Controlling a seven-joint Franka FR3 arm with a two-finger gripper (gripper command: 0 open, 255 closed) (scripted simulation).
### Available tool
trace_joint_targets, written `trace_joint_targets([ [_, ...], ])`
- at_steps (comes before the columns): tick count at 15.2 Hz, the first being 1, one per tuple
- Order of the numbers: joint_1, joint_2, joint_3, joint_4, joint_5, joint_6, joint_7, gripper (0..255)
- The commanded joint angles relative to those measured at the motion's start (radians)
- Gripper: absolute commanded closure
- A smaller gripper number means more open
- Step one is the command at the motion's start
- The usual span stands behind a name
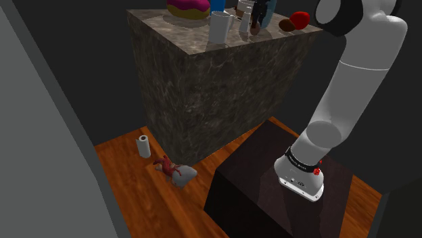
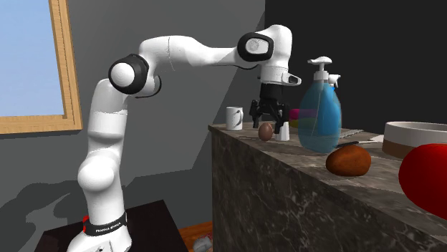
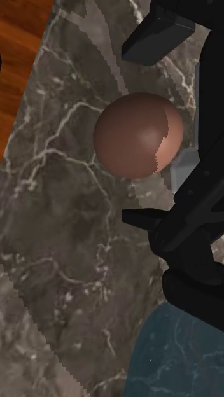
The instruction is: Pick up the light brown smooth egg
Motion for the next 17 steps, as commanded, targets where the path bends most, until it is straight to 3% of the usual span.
trace_joint_targets([
  [1, 0.004, -0.011, 0.001, -0.024, -0.005, 0.015, 0.003, 0],
  [2, 0.004, -0.011, 0.001, -0.024, -0.005, 0.015, 0.003, 255],
  [11, 0.004, -0.011, 0.001, -0.024, -0.005, 0.015, 0.003, 255],
  [17, -0.013, 0.029, -0.003, 0.112, 0.013, -0.085, -0.006, 255],
])
